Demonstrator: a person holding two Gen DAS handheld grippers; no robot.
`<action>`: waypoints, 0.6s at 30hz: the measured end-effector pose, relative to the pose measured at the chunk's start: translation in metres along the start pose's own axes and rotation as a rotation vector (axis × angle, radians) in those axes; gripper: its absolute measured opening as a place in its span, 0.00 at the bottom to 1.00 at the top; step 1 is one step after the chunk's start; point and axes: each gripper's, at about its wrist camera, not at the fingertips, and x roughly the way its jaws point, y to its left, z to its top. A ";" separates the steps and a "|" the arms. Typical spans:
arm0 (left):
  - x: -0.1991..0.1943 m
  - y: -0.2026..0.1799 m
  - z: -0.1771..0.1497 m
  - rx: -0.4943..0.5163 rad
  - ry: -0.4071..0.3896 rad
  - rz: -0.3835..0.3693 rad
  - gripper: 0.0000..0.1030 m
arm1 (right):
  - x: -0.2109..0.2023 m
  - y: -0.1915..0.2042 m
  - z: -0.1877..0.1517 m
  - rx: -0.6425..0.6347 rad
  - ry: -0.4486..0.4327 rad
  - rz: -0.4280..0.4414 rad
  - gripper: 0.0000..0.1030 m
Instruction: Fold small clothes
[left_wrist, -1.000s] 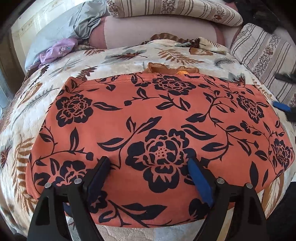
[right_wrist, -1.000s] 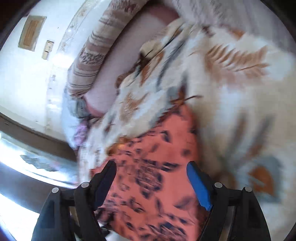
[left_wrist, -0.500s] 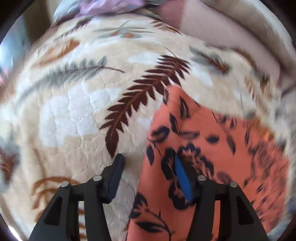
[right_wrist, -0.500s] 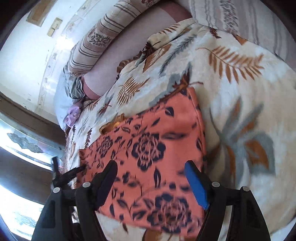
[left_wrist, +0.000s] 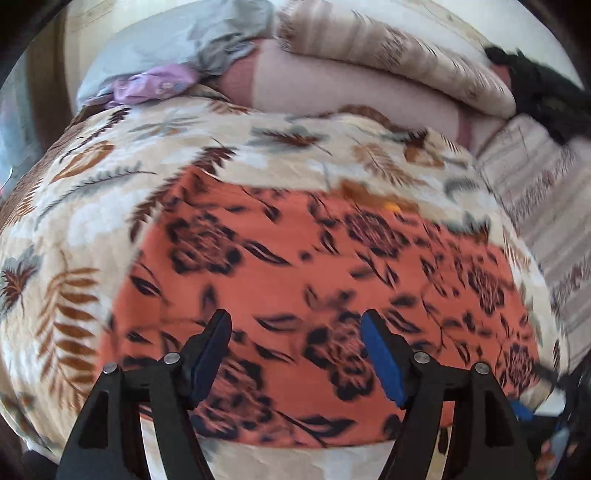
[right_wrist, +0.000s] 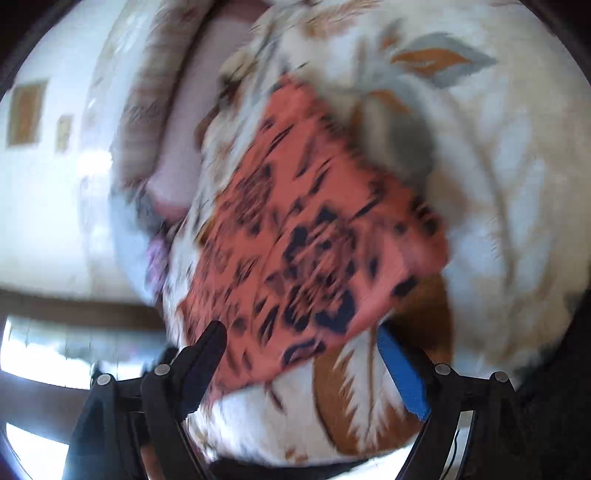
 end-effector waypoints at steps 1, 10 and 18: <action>0.004 -0.009 -0.007 0.022 0.014 0.007 0.71 | 0.000 -0.002 0.003 0.035 -0.028 0.033 0.84; 0.024 -0.030 -0.019 0.110 0.069 0.102 0.73 | -0.004 0.011 0.011 -0.010 -0.109 -0.038 0.56; 0.018 -0.032 -0.018 0.108 0.074 0.100 0.73 | 0.005 0.013 0.015 -0.030 -0.114 -0.045 0.68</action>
